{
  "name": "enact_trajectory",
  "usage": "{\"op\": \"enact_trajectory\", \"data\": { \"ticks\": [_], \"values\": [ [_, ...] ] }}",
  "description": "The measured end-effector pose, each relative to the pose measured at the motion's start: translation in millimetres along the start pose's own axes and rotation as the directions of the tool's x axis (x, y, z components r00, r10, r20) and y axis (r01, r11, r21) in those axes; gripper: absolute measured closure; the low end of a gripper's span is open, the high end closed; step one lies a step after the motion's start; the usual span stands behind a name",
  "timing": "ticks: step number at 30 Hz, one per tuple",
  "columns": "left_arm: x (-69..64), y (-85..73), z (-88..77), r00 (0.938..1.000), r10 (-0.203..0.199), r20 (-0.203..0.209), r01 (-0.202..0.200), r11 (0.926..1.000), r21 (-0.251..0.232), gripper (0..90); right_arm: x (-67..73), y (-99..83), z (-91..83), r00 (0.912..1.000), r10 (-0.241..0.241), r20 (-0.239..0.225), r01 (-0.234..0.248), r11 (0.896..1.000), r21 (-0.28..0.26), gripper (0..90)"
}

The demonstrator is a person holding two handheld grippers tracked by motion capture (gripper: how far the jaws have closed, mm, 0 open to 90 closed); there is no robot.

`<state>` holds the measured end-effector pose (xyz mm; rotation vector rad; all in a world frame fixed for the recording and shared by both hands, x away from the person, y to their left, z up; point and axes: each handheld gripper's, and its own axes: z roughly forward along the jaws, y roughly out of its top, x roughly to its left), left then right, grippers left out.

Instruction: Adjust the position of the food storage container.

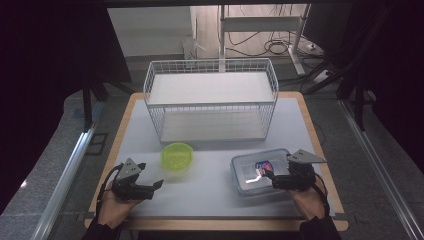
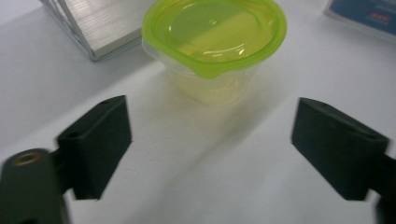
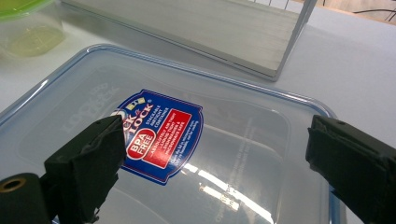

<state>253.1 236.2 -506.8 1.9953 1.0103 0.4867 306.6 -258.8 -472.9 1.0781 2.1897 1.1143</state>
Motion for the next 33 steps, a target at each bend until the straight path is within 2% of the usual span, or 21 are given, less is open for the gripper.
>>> {"op": "enact_trajectory", "data": {
  "ticks": [1,2,3,4,5,6,7,8,10,11,12,13,16,18,20,23,27,29,30,33],
  "values": [
    [0.0,1.0,-0.8,0.9999,-0.006,0.009,0.006,1.0,-0.008,24.9,0.3,0.1,-0.2,1.0,-0.003,0.004,0.003,1.0,0.001,5.0],
    [0.2,2.1,-1.5,0.9997,-0.008,0.023,0.009,0.9998,-0.015,24.9,0.3,0.1,-0.2,1.0,-0.003,0.004,0.003,1.0,0.001,5.0],
    [0.3,3.6,-2.1,0.9992,-0.013,0.038,0.014,0.9997,-0.022,32.2,0.5,0.2,-0.2,1.0,-0.005,0.007,0.005,1.0,0.002,5.1],
    [0.4,5.9,-2.4,0.9986,-0.015,0.05,0.017,0.9995,-0.028,45.7,1.0,0.4,-0.2,0.9999,-0.009,0.011,0.009,1.0,0.003,5.3],
    [0.5,7.4,-2.1,0.9983,-0.017,0.056,0.019,0.9994,-0.03,45.7,1.0,0.4,-0.2,0.9999,-0.009,0.011,0.009,1.0,0.003,5.3],
    [0.1,9.7,-1.1,0.9986,-0.027,0.046,0.028,0.9992,-0.028,59.2,1.4,0.6,-0.2,0.9998,-0.011,0.016,0.011,1.0,0.006,5.5],
    [-0.2,12.1,0.2,0.9987,-0.038,0.034,0.038,0.999,-0.022,59.2,1.4,0.6,-0.2,0.9998,-0.011,0.016,0.011,1.0,0.006,5.5],
    [-0.1,14.1,1.4,0.9983,-0.043,0.039,0.044,0.9987,-0.025,64.0,1.4,0.5,-0.2,0.9997,-0.013,0.019,0.013,1.0,0.008,5.6],
    [0.8,19.4,4.9,0.9957,-0.057,0.073,0.059,0.9979,-0.028,72.5,1.1,0.5,-0.1,0.9997,-0.01,0.022,0.01,1.0,0.008,5.8],
    [0.6,21.2,6.1,0.9952,-0.059,0.078,0.061,0.9978,-0.027,77.2,0.7,0.4,0.1,0.9997,-0.01,0.023,0.01,1.0,0.009,5.9],
    [-0.1,26.9,10.6,0.9935,-0.055,0.099,0.058,0.9979,-0.027,84.5,0.3,0.2,0.2,0.9996,-0.009,0.028,0.009,1.0,0.012,6.2],
    [-0.1,26.9,10.6,0.9935,-0.055,0.099,0.058,0.9979,-0.027,86.8,0.3,0.2,0.2,0.9996,-0.009,0.028,0.009,1.0,0.012,6.2],
    [-3.1,38.2,20.3,0.9911,-0.043,0.126,0.047,0.9984,-0.029,89.7,-0.1,0.2,0.2,0.9993,-0.008,0.036,0.008,1.0,0.014,6.8],
    [-5.2,46.5,29.5,0.9873,-0.034,0.155,0.038,0.9991,-0.02,89.7,0.0,0.3,0.2,0.9992,-0.011,0.038,0.01,1.0,0.014,7.0],
    [-8.7,53.9,39.1,0.9864,-0.023,0.163,0.026,0.9996,-0.015,89.7,0.4,0.4,0.0,0.9989,-0.016,0.043,0.015,1.0,0.015,7.3],
    [-13.6,66.4,53.0,0.9873,0.004,0.159,-0.003,1.0,-0.007,89.7,0.2,0.9,-1.6,0.9982,-0.018,0.057,0.018,1.0,0.003,7.7],
    [-19.2,82.7,68.3,0.9847,0.019,0.173,-0.02,0.9998,0.003,89.8,-1.0,0.9,-3.0,0.9977,-0.008,0.067,0.008,1.0,-0.008,7.9],
    [-22.6,88.6,76.2,0.9834,0.024,0.18,-0.027,0.9995,0.016,89.8,-1.2,0.7,-2.8,0.9977,-0.008,0.068,0.009,1.0,-0.007,7.9],
    [-26.7,93.8,84.9,0.9839,0.04,0.174,-0.046,0.9983,0.034,89.8,-1.0,0.6,-2.5,0.9978,-0.009,0.066,0.009,1.0,-0.006,7.9],
    [-29.8,96.8,93.0,0.9849,0.049,0.166,-0.059,0.9967,0.056,89.8,-0.7,0.5,-2.2,0.9977,-0.012,0.066,0.013,1.0,-0.004,7.9]
  ]
}}
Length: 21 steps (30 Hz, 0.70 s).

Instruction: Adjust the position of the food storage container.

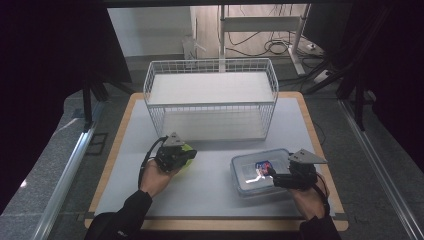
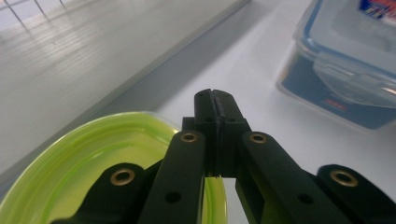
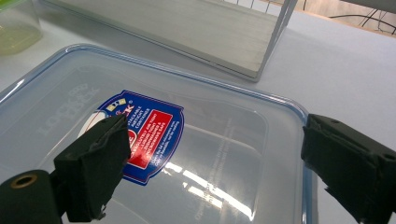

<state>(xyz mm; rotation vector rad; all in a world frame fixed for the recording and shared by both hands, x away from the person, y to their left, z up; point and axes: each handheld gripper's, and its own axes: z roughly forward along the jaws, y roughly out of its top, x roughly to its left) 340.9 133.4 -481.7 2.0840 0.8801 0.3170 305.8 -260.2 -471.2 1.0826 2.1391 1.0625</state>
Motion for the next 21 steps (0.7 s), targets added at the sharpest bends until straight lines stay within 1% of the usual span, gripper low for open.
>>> {"op": "enact_trajectory", "data": {
  "ticks": [2,3,6,8,11,14,16,17,18,21],
  "values": [
    [-0.5,1.8,6.6,1.0,0.002,-0.004,-0.002,0.9998,0.021,89.8,-0.1,-0.1,0.2,1.0,-0.001,-0.001,0.001,1.0,0.0,8.0],
    [-1.1,2.4,9.8,0.9999,0.006,-0.014,-0.006,0.9994,0.035,89.8,-0.2,-0.2,0.2,1.0,-0.002,0.0,0.002,1.0,0.0,8.0],
    [-0.7,2.3,13.5,0.9994,0.022,-0.027,-0.02,0.9977,0.065,89.8,-0.5,-0.4,0.5,1.0,-0.003,0.0,0.003,1.0,0.002,8.1],
    [0.0,1.3,13.4,0.9997,0.007,-0.022,-0.006,0.9982,0.06,89.8,-0.4,-0.5,0.8,1.0,-0.004,0.0,0.004,1.0,0.004,8.3],
    [1.1,1.8,10.8,0.9994,0.01,-0.034,-0.008,0.9981,0.061,89.8,-0.4,-0.8,1.1,1.0,-0.004,0.001,0.004,1.0,0.01,8.4],
    [4.6,0.8,8.6,0.9998,-0.008,-0.019,0.009,0.9984,0.057,89.8,-0.7,-0.9,0.9,1.0,-0.002,0.001,0.002,1.0,0.009,8.4],
    [4.5,1.3,9.3,0.9997,-0.018,-0.015,0.019,0.998,0.061,89.8,-1.2,-0.9,0.8,1.0,-0.001,0.001,0.001,1.0,0.008,8.5],
    [2.8,1.9,11.9,0.9999,-0.005,-0.013,0.006,0.9978,0.067,89.8,-1.6,-1.2,1.4,1.0,0.002,0.001,-0.002,1.0,0.01,8.6],
    [2.8,1.9,11.9,0.9999,-0.005,-0.013,0.006,0.9978,0.067,89.7,-1.6,-1.2,1.4,1.0,0.002,0.001,-0.002,1.0,0.01,8.6],
    [1.2,2.5,14.3,0.9998,0.017,-0.011,-0.016,0.9965,0.082,89.7,-1.7,-1.3,1.7,1.0,0.005,-0.002,-0.005,1.0,0.008,8.6]
  ]
}}
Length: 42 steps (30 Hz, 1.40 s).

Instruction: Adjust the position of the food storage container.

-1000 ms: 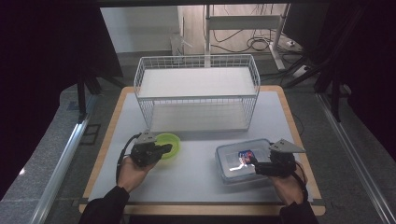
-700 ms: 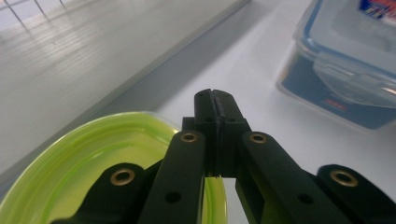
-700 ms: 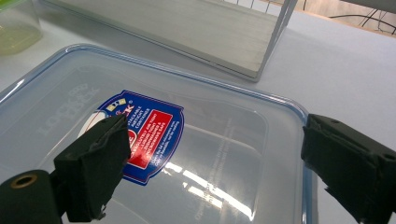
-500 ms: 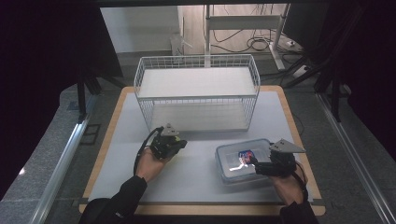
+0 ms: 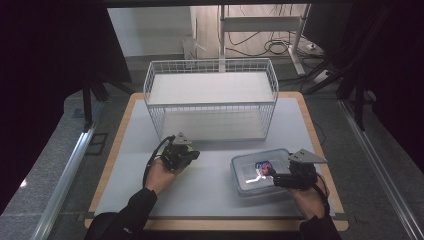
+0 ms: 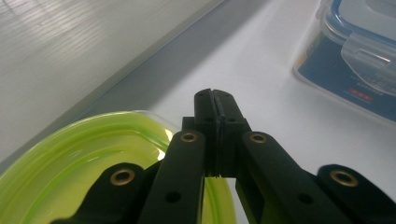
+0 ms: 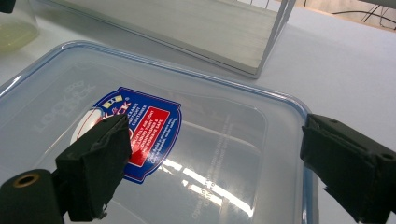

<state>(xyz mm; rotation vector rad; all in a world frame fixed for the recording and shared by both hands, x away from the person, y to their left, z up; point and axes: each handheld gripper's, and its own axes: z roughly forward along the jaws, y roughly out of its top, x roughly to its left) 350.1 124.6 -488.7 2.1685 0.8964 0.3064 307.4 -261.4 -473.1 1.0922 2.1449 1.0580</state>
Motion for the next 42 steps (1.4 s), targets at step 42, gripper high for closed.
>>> {"op": "enact_trajectory", "data": {
  "ticks": [42],
  "values": [
    [47.5,-46.1,-40.5,0.974,-0.151,-0.169,0.163,0.9849,0.059,89.1,-1.4,0.0,-1.4,1.0,0.001,-0.002,-0.001,1.0,-0.008,8.9]
  ]
}}
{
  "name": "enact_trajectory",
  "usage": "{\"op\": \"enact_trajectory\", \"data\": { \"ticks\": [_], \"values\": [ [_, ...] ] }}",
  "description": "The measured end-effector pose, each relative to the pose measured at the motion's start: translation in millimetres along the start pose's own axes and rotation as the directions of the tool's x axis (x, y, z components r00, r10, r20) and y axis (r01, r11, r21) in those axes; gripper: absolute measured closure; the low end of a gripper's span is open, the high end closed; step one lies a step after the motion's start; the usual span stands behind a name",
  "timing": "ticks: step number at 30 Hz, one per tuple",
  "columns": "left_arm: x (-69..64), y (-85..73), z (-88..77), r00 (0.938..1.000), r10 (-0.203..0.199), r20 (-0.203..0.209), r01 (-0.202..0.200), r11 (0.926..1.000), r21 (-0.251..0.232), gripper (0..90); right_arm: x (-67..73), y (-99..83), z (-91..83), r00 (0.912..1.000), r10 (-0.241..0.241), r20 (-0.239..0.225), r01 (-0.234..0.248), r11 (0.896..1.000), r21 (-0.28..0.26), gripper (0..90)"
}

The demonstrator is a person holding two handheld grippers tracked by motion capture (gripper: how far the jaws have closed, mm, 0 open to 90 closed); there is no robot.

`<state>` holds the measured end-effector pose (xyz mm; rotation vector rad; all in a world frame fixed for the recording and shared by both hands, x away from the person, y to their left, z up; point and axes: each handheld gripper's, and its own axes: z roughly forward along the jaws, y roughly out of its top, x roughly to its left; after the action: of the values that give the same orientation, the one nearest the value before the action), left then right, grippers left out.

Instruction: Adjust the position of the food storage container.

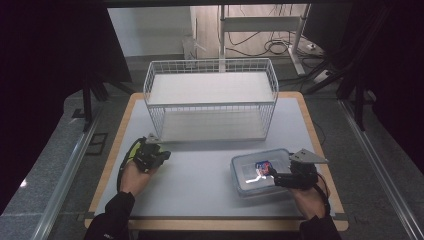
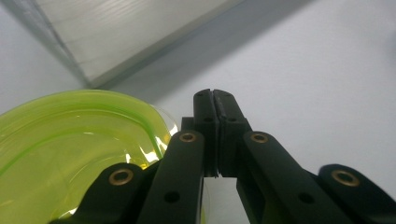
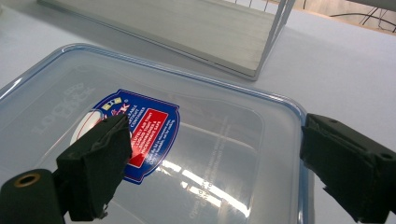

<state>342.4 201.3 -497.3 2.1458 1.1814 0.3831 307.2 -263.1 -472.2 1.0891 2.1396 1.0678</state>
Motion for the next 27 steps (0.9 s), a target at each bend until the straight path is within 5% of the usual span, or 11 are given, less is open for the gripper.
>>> {"op": "enact_trajectory", "data": {
  "ticks": [4,14,19,20,21,22,25,27],
  "values": [
    [4.0,-1.7,-2.0,0.9998,-0.02,0.005,0.02,0.9997,-0.013,88.4,-0.4,-0.1,0.6,1.0,0.002,-0.002,-0.002,1.0,0.003,8.9],
    [-20.0,-1.9,-7.7,0.9967,0.056,0.06,-0.049,0.9933,-0.105,75.1,-9.3,1.5,-0.1,0.9942,0.094,0.053,-0.096,0.995,0.026,4.3],
    [-33.4,-8.3,-8.6,0.9934,0.078,0.084,-0.064,0.9848,-0.162,59.2,-21.1,2.7,-11.4,0.9904,0.134,0.034,-0.135,0.991,0.026,31.3],
    [-36.0,-10.0,-9.3,0.9927,0.088,0.083,-0.072,0.982,-0.175,55.3,-27.0,1.7,-16.8,0.9907,0.127,0.049,-0.129,0.991,0.031,41.8],
    [-38.5,-11.4,-10.0,0.9919,0.095,0.085,-0.078,0.9805,-0.18,55.3,-27.0,1.7,-16.8,0.9907,0.127,0.049,-0.129,0.991,0.031,41.8],
    [-41.7,-13.0,-10.4,0.9911,0.098,0.091,-0.079,0.979,-0.188,50.2,-34.6,-1.1,-21.8,0.99,0.127,0.061,-0.129,0.991,0.026,53.9],
    [-48.3,-16.7,-10.0,0.9885,0.102,0.112,-0.078,0.9764,-0.202,47.0,-40.1,-3.5,-25.3,0.9887,0.133,0.069,-0.136,0.99,0.026,65.1],
    [-53.7,-18.8,-8.5,0.986,0.111,0.124,-0.085,0.9757,-0.202,42.5,-46.7,-7.8,-27.6,0.9879,0.13,0.085,-0.135,0.989,0.064,82.2]
  ]
}}
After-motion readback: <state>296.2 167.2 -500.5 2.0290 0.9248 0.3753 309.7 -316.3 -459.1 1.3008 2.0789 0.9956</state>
